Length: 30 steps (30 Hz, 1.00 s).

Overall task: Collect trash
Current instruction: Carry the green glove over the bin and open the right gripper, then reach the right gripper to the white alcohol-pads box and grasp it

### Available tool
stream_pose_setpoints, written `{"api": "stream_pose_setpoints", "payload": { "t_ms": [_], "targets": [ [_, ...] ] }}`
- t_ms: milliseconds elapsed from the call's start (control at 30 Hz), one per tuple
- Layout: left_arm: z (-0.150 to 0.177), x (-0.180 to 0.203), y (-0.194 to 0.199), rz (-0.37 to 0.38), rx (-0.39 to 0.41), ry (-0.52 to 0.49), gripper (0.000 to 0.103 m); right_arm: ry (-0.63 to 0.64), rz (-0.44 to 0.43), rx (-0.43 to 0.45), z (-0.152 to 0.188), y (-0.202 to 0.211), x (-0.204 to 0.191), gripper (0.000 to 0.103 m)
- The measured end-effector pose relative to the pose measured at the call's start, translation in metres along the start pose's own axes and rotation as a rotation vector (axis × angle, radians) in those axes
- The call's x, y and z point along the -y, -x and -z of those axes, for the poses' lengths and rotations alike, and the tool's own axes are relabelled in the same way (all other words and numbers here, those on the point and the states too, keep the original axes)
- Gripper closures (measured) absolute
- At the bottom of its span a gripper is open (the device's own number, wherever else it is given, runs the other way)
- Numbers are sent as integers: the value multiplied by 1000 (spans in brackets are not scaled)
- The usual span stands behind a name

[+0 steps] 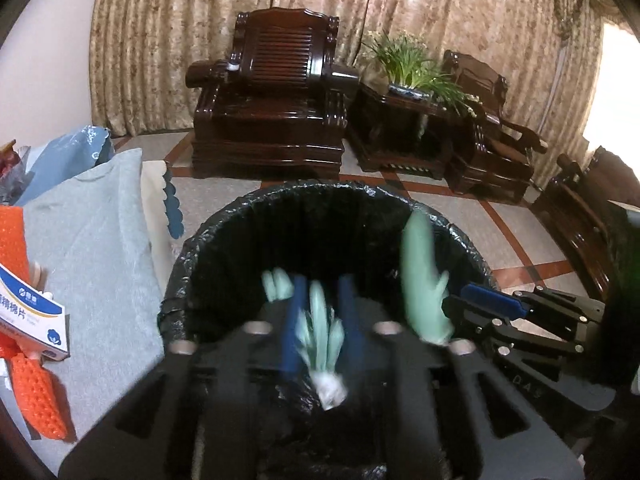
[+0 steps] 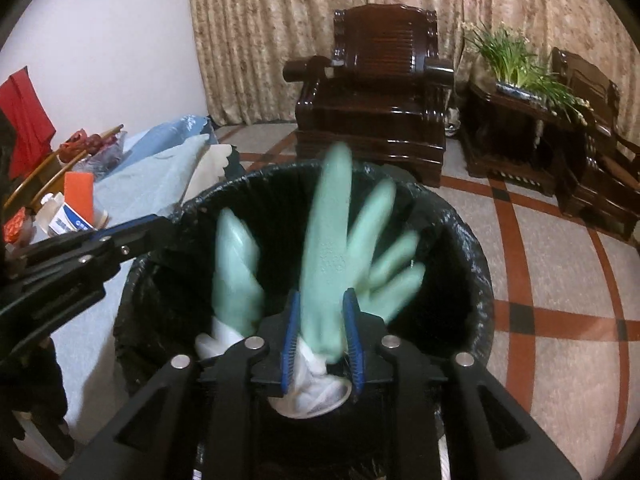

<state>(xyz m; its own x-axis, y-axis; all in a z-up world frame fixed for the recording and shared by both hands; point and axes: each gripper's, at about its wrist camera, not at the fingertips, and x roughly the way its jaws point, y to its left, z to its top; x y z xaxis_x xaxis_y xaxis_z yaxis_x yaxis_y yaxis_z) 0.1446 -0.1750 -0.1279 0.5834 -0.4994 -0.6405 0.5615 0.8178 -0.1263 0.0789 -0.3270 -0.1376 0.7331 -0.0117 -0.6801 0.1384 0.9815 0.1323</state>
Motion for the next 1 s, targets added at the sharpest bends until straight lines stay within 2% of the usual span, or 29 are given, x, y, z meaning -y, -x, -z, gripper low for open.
{"api": "stream_pose_setpoints", "payload": {
  "t_ms": [100, 133, 167, 200, 267, 367, 633, 1000],
  "targets": [
    [3, -10, 10, -14, 2, 15, 64, -6, 5, 8, 0, 2, 2, 61],
    [4, -14, 13, -23, 7, 21, 57, -7, 4, 12, 0, 3, 1, 57],
    [4, -18, 17, -36, 16, 26, 48, -6, 6, 19, 1, 5, 0, 48],
    [4, -22, 24, -56, 27, 31, 44, -5, 8, 28, 0, 7, -1, 36],
    [4, -32, 37, -100, 52, 37, 28, -4, 9, 59, -2, 13, -5, 20],
    [3, -46, 57, -145, 82, 45, 18, -8, -13, 88, -7, 18, -14, 9],
    [16, -95, 122, -295, 154, 84, 13, 39, -109, 139, -21, 24, -65, 6],
    [40, -172, 193, -501, 190, 203, 13, 164, -240, 162, -32, 11, -159, 6]
  ]
}}
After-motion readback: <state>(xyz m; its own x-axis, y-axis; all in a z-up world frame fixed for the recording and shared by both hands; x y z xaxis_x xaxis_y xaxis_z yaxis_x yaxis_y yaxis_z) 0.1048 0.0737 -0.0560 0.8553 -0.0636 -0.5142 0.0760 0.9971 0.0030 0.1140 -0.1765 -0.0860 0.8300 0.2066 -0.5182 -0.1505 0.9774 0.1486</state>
